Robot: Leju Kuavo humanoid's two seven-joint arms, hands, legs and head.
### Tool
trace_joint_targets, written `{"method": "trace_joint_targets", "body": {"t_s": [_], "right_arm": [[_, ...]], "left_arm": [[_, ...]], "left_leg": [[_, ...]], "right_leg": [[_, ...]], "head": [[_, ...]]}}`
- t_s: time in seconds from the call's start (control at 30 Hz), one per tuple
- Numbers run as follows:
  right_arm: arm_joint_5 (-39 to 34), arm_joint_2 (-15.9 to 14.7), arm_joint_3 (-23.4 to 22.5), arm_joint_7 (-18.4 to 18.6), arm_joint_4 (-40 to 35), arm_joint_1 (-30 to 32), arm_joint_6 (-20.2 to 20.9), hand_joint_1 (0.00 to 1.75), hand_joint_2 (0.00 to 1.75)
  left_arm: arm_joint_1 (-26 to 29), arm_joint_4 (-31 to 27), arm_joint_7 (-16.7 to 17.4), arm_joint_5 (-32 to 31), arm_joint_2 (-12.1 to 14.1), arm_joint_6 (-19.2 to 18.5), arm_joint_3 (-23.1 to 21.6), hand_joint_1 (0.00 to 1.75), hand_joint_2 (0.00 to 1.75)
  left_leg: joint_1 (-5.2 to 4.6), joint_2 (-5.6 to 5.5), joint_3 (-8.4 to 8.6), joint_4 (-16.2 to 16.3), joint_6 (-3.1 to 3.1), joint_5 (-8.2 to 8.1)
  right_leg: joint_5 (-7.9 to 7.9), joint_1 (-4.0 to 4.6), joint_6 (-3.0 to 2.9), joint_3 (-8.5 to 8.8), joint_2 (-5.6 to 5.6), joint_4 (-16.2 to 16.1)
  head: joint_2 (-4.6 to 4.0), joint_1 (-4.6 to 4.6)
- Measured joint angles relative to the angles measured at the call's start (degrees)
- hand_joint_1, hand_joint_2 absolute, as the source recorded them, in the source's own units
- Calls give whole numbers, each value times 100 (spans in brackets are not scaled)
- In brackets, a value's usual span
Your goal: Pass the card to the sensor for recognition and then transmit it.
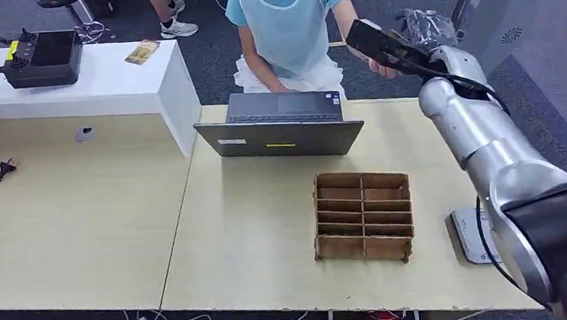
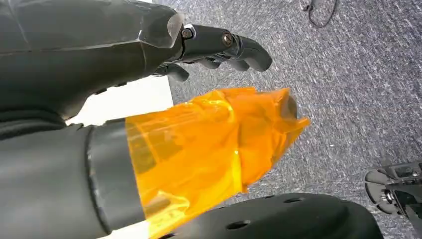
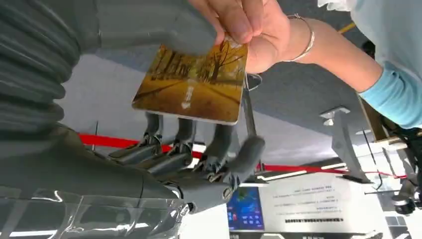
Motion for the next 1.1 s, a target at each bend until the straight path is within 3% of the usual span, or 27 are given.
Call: {"method": "trace_joint_targets", "body": {"t_s": [0.1, 0.33, 0.47, 0.63, 0.83, 1.1], "right_arm": [[-281, 7, -135, -118, -11, 14, -13, 0, 175], [-2154, 168, -1008, -680, -418, 223, 398, 0, 175], [-3022, 216, -1391, -942, -838, 389, 715, 0, 175], [-4242, 192, -1605, -999, -1791, 920, 925, 0, 175], [-5274, -120, -1615, -1204, -2926, 1684, 1197, 0, 175], [-5784, -820, -1613, -1624, -4416, 2827, 1495, 0, 175]], "left_arm": [[5, 0, 0, 2, 0, 2, 0, 0, 0], [32, 0, -17, -20, 0, 55, -13, 0, 0], [35, 2, -17, -42, 0, 72, -31, 0, 0], [54, 2, -26, -42, 2, 85, -61, 0, 0], [99, 2, -31, 2, 2, 140, -63, 0, 0], [138, 0, -63, 168, 4, 142, -46, 0, 0]], "left_leg": [[0, 0, 0, 0, 0, 0], [0, 0, 0, 0, 0, 0], [1, 0, 0, 0, 0, 0], [1, -1, 1, 0, 0, 0], [0, -1, 0, 1, 0, -2], [0, -2, 0, 0, 1, -4]], "right_leg": [[0, 0, 0, 0, 0, 0], [0, 0, 0, -1, 0, 0], [0, 1, 0, -1, -1, 0], [0, 1, 0, -1, -1, -1], [-1, 0, 0, -1, -1, -6], [-2, 1, 2, 0, -2, -9]], "head": [[0, 0], [0, 0], [0, -2], [0, 0], [0, 0], [0, 0]]}}
